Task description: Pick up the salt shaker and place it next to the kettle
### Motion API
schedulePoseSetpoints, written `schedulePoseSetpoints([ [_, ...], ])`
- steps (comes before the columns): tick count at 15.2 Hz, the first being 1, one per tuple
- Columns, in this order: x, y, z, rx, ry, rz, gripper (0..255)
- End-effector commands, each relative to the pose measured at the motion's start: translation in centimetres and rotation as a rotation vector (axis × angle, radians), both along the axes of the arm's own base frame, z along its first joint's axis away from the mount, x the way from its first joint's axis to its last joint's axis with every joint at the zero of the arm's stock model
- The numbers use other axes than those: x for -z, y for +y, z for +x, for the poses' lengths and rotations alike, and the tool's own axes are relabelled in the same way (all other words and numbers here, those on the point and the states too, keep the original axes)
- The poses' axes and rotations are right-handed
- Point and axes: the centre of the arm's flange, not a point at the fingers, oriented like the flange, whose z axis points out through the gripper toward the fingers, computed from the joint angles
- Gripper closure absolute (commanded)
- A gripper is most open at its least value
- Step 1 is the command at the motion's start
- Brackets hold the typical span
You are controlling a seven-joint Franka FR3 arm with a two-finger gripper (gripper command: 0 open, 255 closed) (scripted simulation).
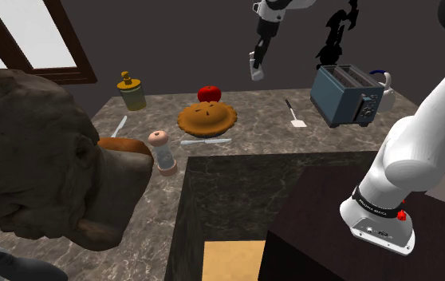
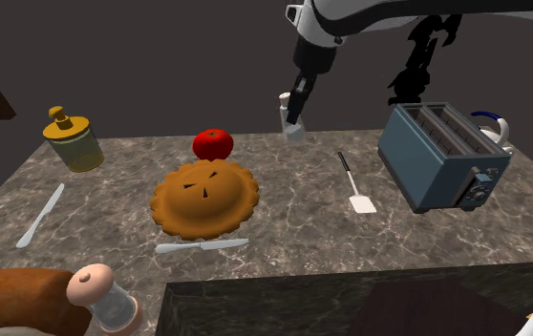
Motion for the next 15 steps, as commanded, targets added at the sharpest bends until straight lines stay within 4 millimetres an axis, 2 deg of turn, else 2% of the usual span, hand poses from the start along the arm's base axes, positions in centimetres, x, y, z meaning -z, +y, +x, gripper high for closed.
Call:
schedulePoseSetpoints([
  [1,-0.9,-0.1,0.0,0.0,0.0,0.0,255],
  [15,-0.9,-9.3,-16.1,0.0,0.0,0.0,255],
])
